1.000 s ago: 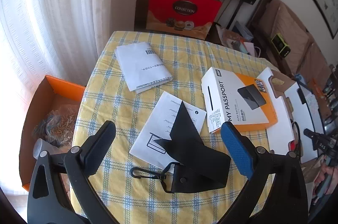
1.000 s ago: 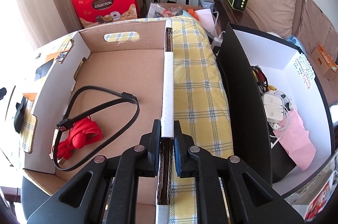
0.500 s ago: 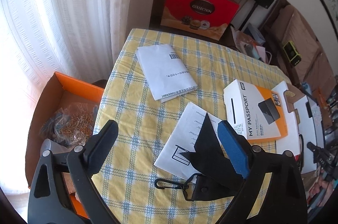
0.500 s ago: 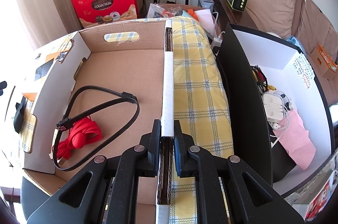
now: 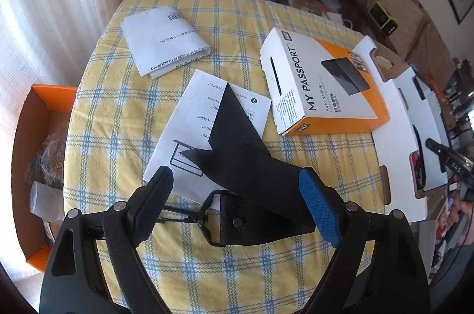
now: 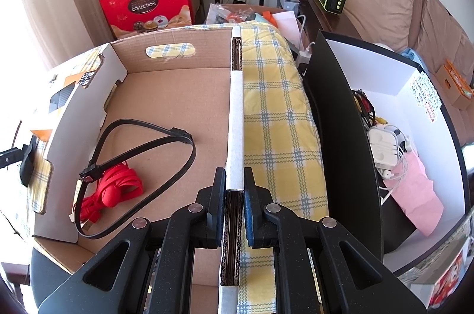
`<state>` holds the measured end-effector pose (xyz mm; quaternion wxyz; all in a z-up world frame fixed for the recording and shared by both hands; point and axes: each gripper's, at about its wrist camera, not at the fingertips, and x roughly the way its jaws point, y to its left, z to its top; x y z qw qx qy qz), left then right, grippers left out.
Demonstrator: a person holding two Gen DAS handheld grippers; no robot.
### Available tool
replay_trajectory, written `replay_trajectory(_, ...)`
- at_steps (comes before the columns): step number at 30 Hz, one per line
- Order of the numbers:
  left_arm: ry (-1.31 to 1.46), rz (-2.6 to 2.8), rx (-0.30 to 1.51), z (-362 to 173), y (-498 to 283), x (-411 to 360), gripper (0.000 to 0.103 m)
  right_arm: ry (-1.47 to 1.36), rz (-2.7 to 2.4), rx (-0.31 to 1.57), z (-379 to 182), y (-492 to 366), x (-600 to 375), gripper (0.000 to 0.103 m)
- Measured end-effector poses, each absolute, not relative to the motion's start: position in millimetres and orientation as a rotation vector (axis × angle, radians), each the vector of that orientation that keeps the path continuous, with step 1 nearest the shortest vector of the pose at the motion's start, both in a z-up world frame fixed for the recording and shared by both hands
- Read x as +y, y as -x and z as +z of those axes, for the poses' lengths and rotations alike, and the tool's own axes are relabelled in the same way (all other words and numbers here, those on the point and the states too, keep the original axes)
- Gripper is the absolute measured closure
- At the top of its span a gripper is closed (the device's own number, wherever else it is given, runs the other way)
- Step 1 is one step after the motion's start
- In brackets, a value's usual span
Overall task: Organize objects
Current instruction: 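Grasp the black strap near its metal hook with the left gripper, then lift the black strap and carry it over the cardboard box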
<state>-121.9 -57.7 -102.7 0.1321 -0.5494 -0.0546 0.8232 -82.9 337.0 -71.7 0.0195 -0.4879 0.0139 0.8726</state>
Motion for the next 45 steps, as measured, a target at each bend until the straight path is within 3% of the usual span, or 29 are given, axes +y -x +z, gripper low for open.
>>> replay_trajectory(3, 1.609, 2.377, -0.146, -107, 119, -54, 0.022, 1.513, 2.709, 0.046, -72, 82, 337, 0.094)
replay_trajectory(5, 1.600, 2.394, -0.111, -106, 116, -52, 0.037, 1.513, 2.708, 0.051, -73, 82, 337, 0.094)
replay_trajectory(7, 1.605, 2.373, -0.151, -104, 117, -57, 0.044, 1.512, 2.708, 0.049, -72, 81, 337, 0.094)
replay_trajectory(17, 1.648, 2.388, -0.201, -95, 111, -90, 0.044, 1.512, 2.709, 0.060, -73, 81, 336, 0.093)
replay_trajectory(21, 1.677, 2.339, -0.194, -103, 110, -86, 0.051, 1.514, 2.710, 0.065, -73, 80, 336, 0.093)
replay_trajectory(24, 1.660, 2.347, -0.143, -102, 108, -78, 0.058, 1.517, 2.709, 0.062, -73, 80, 335, 0.093)
replay_trajectory(26, 1.647, 2.331, -0.142, -100, 108, -74, 0.078, 1.518, 2.709, 0.061, -74, 80, 336, 0.093)
replay_trajectory(28, 1.653, 2.292, -0.165, -101, 108, -71, 0.085, 1.518, 2.708, 0.063, -74, 80, 336, 0.093)
replay_trajectory(31, 1.631, 2.291, -0.137, -100, 106, -64, 0.084, 1.519, 2.709, 0.066, -74, 80, 337, 0.093)
replay_trajectory(32, 1.634, 2.293, -0.148, -100, 106, -63, 0.078, 1.522, 2.708, 0.069, -74, 80, 336, 0.093)
replay_trajectory(33, 1.637, 2.288, -0.168, -99, 106, -63, 0.071, 1.524, 2.707, 0.069, -75, 80, 337, 0.093)
replay_trajectory(35, 1.626, 2.291, -0.187, -98, 106, -61, 0.039, 1.528, 2.705, 0.068, -76, 80, 338, 0.093)
replay_trajectory(37, 1.620, 2.332, -0.148, -99, 106, -56, 0.033, 1.529, 2.704, 0.065, -76, 80, 338, 0.093)
replay_trajectory(40, 1.635, 2.340, -0.059, -107, 103, -42, 0.034, 1.529, 2.704, 0.066, -76, 80, 338, 0.093)
replay_trajectory(42, 1.612, 2.387, 0.102, -109, 96, -27, 0.035, 1.529, 2.705, 0.066, -76, 80, 338, 0.093)
replay_trajectory(45, 1.568, 2.383, 0.164, -107, 88, -16, 0.062, 1.528, 2.704, 0.066, -76, 80, 338, 0.093)
